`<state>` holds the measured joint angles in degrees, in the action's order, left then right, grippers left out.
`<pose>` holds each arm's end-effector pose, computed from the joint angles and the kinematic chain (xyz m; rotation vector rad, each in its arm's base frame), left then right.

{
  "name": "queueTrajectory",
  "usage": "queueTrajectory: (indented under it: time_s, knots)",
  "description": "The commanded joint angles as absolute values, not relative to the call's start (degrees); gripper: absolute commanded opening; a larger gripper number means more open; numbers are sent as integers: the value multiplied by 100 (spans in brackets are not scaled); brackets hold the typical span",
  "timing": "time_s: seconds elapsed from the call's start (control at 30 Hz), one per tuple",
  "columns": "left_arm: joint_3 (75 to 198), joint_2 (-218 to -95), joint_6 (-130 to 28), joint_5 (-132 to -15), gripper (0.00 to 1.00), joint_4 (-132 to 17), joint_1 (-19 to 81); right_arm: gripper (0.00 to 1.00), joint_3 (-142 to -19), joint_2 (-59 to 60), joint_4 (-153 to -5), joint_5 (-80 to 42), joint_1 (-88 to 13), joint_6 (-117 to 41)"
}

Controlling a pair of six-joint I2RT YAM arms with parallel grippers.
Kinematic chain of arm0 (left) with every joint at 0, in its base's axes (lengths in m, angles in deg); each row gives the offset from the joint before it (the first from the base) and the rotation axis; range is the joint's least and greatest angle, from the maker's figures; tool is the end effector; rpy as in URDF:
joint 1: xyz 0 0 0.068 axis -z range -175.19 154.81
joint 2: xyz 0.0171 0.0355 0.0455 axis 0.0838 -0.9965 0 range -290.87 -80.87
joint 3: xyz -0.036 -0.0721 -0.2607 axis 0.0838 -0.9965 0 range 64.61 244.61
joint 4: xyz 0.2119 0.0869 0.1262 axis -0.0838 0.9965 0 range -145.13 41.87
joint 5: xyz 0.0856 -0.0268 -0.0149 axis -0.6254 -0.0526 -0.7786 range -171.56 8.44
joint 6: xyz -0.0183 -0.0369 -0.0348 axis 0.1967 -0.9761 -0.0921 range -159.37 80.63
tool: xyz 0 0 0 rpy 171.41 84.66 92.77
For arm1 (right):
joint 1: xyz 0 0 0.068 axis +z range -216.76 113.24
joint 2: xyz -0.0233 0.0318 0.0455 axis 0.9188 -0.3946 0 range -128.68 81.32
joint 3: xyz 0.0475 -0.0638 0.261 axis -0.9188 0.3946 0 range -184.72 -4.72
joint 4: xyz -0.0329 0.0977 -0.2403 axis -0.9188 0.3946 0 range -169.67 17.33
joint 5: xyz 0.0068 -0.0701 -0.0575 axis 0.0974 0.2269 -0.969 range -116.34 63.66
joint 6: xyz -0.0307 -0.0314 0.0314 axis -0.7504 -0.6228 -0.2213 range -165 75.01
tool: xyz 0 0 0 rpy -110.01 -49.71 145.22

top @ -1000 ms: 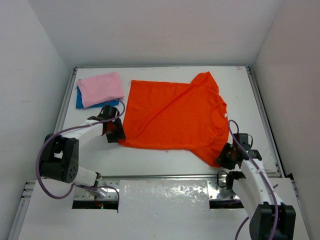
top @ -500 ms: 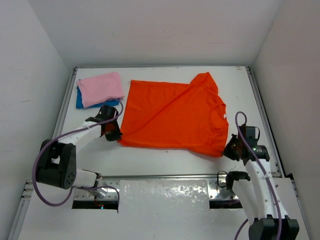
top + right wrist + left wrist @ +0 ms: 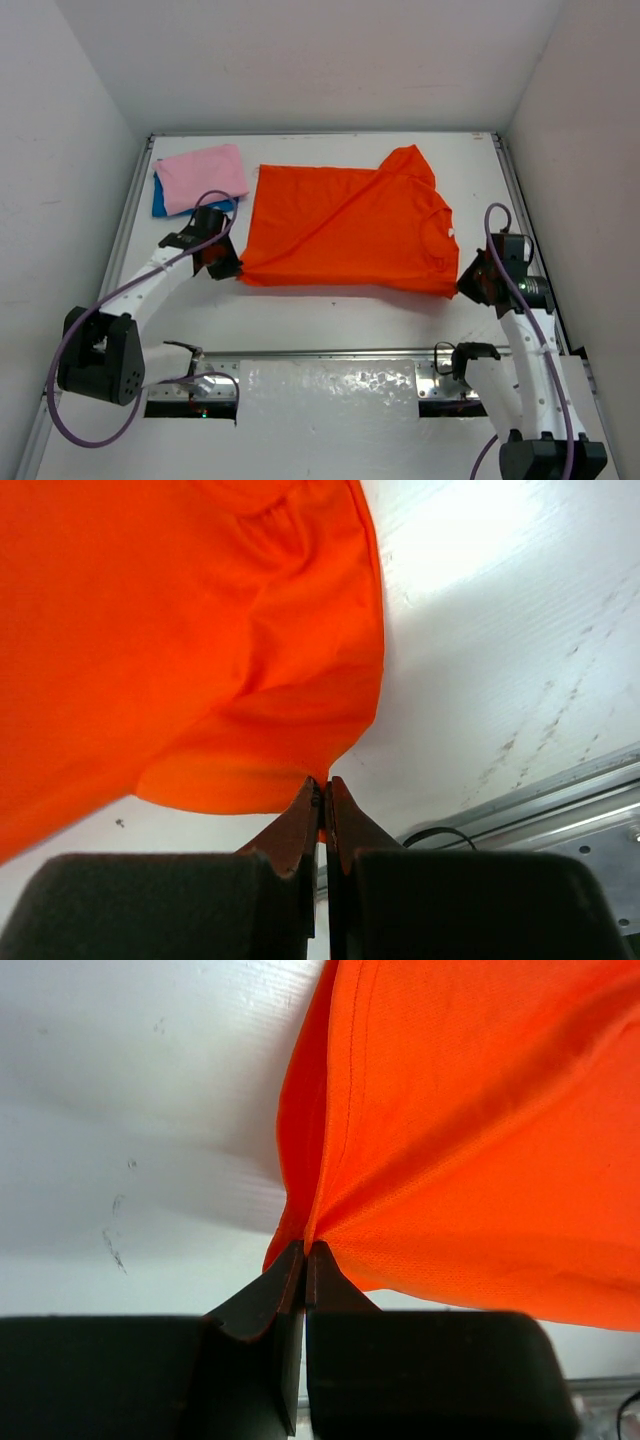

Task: Fold and stack the t-shirts
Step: Grap the side of the flattened tshirt closest away from the robot with both arms, then fold the flattened tshirt in 1/3 of the way

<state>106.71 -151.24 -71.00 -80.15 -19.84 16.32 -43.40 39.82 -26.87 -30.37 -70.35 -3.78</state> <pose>0.2197 -0.0456 0.2008 -0.4655 2.6688 -0.2649 0.1314 -0.0107 0.2458 0.9960 2.3437 0.1692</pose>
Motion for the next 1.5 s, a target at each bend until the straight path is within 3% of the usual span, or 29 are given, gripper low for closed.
queueTrajectory:
  time_s: [0.0, 1.1, 1.17, 1.2, 1.27, 1.37, 1.47]
  knots:
    - [10908, -14872, -7355, -7919, 0, -1804, 1562, 0, -4795, 3808, -2737, -3425, -7018, -457]
    - [14476, -18922, -7242, -8060, 0, -2278, 1518, 0, -7106, -612, -4811, -3662, -7115, -869]
    - [14520, -19020, -7206, -7911, 2, -2593, 1509, 0, -7239, -902, -4838, -3566, -7150, -896]
    - [14512, -19046, -7137, -7815, 12, -2734, 1509, 0, -7353, -1173, -4942, -3374, -7185, -931]
    - [14581, -19029, -7092, -7735, 38, -2919, 1501, 16, -7529, -1438, -5022, -3162, -7203, -1097]
    - [14853, -18985, -6812, -7769, 55, -2650, 1457, 42, -8056, -1800, -4778, -2994, -7229, -1439]
    - [14933, -18845, -6416, -7989, 60, -2254, 1457, 58, -8259, -1809, -4375, -2705, -7334, -1607]
